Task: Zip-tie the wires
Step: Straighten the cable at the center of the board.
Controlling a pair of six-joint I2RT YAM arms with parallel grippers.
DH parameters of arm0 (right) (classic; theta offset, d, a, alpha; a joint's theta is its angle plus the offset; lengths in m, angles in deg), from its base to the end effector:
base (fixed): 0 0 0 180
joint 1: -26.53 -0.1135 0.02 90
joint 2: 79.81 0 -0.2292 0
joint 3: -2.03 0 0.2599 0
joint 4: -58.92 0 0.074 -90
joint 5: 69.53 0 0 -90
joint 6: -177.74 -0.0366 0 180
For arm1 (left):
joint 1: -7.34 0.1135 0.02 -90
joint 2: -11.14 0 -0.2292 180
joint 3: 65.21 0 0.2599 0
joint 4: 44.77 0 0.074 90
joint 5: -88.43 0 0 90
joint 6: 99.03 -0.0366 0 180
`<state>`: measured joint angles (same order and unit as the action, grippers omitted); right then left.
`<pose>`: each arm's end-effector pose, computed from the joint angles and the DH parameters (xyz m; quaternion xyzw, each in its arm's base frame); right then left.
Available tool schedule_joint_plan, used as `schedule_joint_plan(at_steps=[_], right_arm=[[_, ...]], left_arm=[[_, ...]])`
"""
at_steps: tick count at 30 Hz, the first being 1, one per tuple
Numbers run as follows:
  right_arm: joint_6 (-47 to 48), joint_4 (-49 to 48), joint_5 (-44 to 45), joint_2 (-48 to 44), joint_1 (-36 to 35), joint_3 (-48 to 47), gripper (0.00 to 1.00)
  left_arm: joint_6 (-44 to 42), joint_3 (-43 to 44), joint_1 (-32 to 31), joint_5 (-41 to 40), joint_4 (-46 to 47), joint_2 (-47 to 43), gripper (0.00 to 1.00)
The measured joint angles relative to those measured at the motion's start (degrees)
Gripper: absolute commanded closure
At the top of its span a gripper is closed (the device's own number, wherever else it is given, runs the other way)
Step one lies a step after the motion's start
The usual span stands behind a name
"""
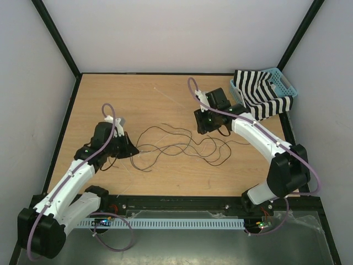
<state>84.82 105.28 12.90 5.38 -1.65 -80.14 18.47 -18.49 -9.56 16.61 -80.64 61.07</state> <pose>0.2905 0.1611 0.2445 -0.2270 0.9081 0.1525 0.3171 0.2037 -0.0738 0.2058 -0.0147 0.8940 -0.2925 0.3391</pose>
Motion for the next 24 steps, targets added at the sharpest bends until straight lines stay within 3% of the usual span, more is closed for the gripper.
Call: schedule_joint_plan(at_steps=[8,22,24], right_arm=[[-0.35,-0.39,2.73,-1.25,-0.02,0.72,0.22],[-1.84,-0.79,9.66,-3.10,-0.02,1.73,0.17],[-2.01,-0.81,10.40,-3.10,-0.02,1.73,0.17]], left_arm=[[1.90,-4.00,3.80,-1.22,-1.11,-2.60,1.00],[4.28,-9.90,6.08,-2.01,-3.30,-5.95,1.00],[4.55,-10.62,6.12,-2.19,-3.82,-6.67,0.95]])
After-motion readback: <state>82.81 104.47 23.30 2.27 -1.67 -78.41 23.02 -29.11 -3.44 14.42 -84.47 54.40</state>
